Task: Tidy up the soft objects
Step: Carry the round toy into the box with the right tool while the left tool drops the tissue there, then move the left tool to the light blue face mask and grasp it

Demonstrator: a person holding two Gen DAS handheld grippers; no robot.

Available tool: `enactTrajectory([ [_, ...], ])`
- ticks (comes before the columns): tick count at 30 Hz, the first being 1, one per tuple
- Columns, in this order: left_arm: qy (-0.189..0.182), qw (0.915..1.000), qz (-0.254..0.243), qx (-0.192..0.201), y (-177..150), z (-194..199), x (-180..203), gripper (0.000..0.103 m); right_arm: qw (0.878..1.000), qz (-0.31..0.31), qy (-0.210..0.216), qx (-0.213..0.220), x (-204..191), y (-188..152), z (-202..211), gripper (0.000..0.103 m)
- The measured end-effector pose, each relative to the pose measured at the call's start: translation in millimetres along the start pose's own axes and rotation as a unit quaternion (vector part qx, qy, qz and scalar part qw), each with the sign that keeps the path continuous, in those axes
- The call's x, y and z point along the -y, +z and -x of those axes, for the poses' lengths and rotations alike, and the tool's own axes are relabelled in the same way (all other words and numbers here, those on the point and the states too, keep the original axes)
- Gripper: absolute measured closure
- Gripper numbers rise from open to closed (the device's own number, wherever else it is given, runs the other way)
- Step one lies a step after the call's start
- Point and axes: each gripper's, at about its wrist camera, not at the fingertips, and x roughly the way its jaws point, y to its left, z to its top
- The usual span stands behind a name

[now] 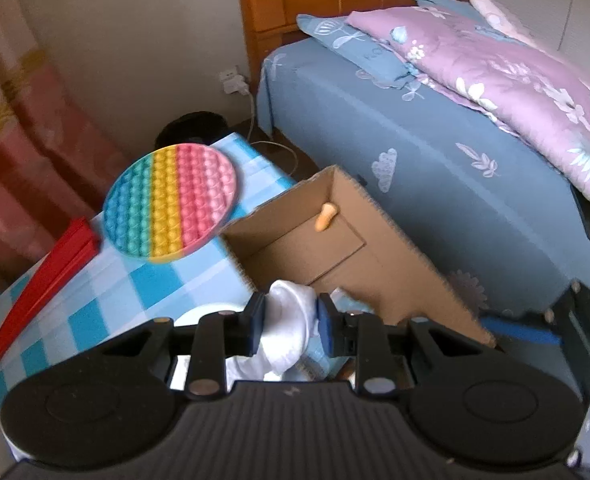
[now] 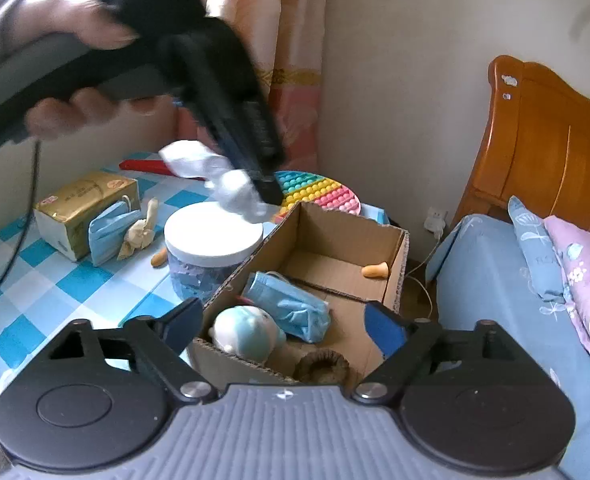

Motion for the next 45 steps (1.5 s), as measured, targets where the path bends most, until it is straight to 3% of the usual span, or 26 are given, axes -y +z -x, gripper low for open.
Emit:
enactTrajectory([
  [12, -0.011, 0.9998, -0.001, -0.014, 35, -47, 24, 0.074, 0.998, -0.033, 0.043, -0.023, 0, -3, 8, 0.000],
  [15, -0.001, 0.9998, 0.007, -0.021, 36, -57, 23, 0.054, 0.998, -0.031, 0.053, -0.025, -2, -4, 10, 0.000],
  [16, 0.002, 0.9998, 0.009, -0.020, 35, -58, 23, 0.038, 0.998, -0.030, 0.055, -0.026, -2, -5, 11, 0.000],
  [17, 0.005, 0.9998, 0.010, -0.016, 35, -58, 23, 0.032, 0.998, -0.029, 0.057, -0.027, -3, -5, 11, 0.000],
  [21, 0.006, 0.9999, 0.007, -0.006, 33, -48, 24, 0.032, 0.997, -0.029, 0.059, -0.031, -6, -5, 13, 0.000],
  [29, 0.016, 0.9996, 0.010, 0.020, 17, -11, 14, 0.018, 0.997, -0.031, 0.057, -0.029, -17, -1, 23, 0.000],
  [45, 0.039, 0.9962, 0.066, 0.042, -56, 53, -36, 0.014, 0.997, -0.052, 0.041, -0.046, -50, 0, 43, 0.000],
])
